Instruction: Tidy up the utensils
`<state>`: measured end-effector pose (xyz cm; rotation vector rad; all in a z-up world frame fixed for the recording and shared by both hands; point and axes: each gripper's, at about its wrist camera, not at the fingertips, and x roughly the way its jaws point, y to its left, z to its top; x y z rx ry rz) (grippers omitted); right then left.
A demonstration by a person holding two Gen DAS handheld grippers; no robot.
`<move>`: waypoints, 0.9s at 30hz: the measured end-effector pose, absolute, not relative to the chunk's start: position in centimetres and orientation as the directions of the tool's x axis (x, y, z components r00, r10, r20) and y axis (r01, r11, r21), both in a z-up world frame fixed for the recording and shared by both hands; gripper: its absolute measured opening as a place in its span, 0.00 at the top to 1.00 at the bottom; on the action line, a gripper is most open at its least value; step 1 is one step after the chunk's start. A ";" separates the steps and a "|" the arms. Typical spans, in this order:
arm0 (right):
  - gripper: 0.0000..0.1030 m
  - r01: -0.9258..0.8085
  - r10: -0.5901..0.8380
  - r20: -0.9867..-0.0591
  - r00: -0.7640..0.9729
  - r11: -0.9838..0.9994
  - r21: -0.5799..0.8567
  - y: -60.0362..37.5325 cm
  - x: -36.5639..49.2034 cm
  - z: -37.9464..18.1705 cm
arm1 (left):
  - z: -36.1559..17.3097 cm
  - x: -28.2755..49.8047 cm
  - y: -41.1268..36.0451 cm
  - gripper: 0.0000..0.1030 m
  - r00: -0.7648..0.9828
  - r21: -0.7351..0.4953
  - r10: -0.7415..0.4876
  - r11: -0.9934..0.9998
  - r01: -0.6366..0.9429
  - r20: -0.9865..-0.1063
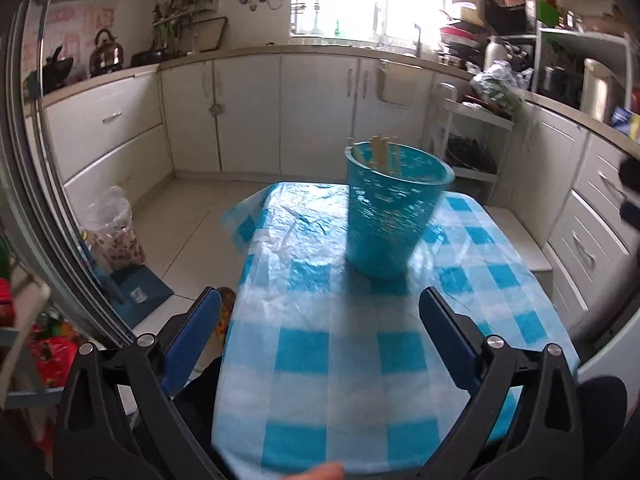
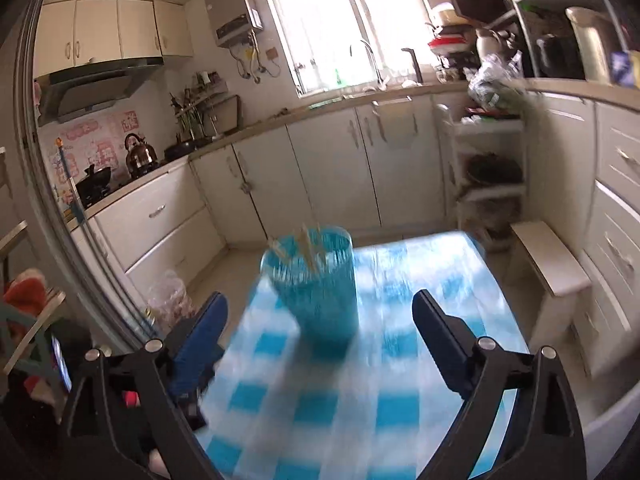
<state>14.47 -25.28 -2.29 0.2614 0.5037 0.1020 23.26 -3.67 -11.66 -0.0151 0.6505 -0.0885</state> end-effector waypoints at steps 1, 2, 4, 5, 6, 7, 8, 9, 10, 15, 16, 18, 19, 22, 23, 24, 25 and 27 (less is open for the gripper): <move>0.10 -0.020 0.148 -0.466 0.872 0.963 0.267 -25.2 13.2 -2.1 | -11.0 21.8 -3.9 0.07 0.792 -0.039 -0.094 0.995 0.088 -0.604; 0.09 -0.016 0.143 -0.470 0.871 0.965 0.263 -25.0 11.6 -1.9 | -10.4 20.6 -4.1 0.07 0.793 -0.035 -0.098 0.995 0.096 -0.602; 0.07 -0.016 0.137 -0.473 0.870 0.968 0.252 -24.5 9.8 -1.2 | -9.1 18.2 -4.2 0.07 0.799 -0.027 -0.104 0.994 0.110 -0.592; 0.07 -0.014 0.133 -0.471 0.872 0.969 0.247 -24.3 8.8 -0.7 | -8.6 17.3 -4.3 0.07 0.799 -0.021 -0.108 0.993 0.118 -0.592; 0.07 -0.011 0.130 -0.471 0.873 0.969 0.247 -24.2 8.1 -0.4 | -7.9 16.3 -4.4 0.07 0.786 -0.016 -0.121 0.990 0.140 -0.606; 0.07 -0.006 0.129 -0.475 0.871 0.968 0.252 -24.1 7.5 -0.2 | -7.5 15.7 -4.6 0.07 0.767 -0.016 -0.136 0.987 0.162 -0.627; 0.07 0.002 0.131 -0.484 0.865 0.964 0.265 -24.0 6.7 0.1 | -7.0 15.0 -4.8 0.07 0.741 -0.007 -0.149 0.981 0.191 -0.655; 0.07 0.011 0.133 -0.491 0.861 0.960 0.279 -23.8 6.0 0.2 | -6.5 14.3 -5.1 0.07 0.723 0.016 -0.149 0.976 0.216 -0.674; 0.07 0.022 0.133 -0.497 0.857 0.956 0.292 -23.7 5.4 0.1 | -6.3 13.5 -5.2 0.07 0.719 0.036 -0.143 0.973 0.228 -0.680; 0.07 0.090 0.090 -0.499 0.862 0.942 0.325 -22.1 1.1 -0.3 | -5.0 9.0 -4.6 0.07 0.744 0.047 -0.087 0.986 0.158 -0.663; 0.07 0.085 0.083 -0.490 0.868 0.947 0.311 -21.6 0.3 -0.3 | -4.8 8.5 -4.2 0.07 0.743 0.029 -0.091 0.989 0.147 -0.663; 0.07 0.069 0.070 -0.474 0.878 0.960 0.271 -20.6 -0.9 -0.1 | -4.5 7.3 -3.4 0.07 0.753 0.008 -0.091 0.992 0.126 -0.652; 0.07 0.062 0.069 -0.470 0.880 0.964 0.258 -20.3 -1.3 0.0 | -4.2 6.3 -3.0 0.07 0.765 0.008 -0.079 0.994 0.109 -0.639; 0.07 0.055 0.076 -0.463 0.883 0.963 0.263 -19.8 -2.0 0.1 | -3.6 4.9 -2.2 0.07 0.788 0.010 -0.057 0.997 0.080 -0.613; 0.07 0.055 0.077 -0.460 0.884 0.962 0.266 -19.8 -2.0 0.1 | -3.4 4.5 -1.9 0.07 0.795 0.010 -0.050 0.997 0.070 -0.604; 0.07 0.054 0.078 -0.458 0.885 0.962 0.269 -19.9 -2.2 0.0 | -3.1 4.0 -1.6 0.07 0.801 0.007 -0.046 0.998 0.062 -0.597; 0.07 0.054 0.080 -0.457 0.886 0.961 0.272 -19.8 -2.3 0.0 | -3.0 3.8 -1.4 0.07 0.804 0.005 -0.043 0.998 0.057 -0.593; 0.07 0.048 0.088 -0.458 0.885 0.960 0.276 -19.7 -2.5 -0.1 | -2.8 3.3 -0.9 0.07 0.805 -0.001 -0.041 0.999 0.049 -0.591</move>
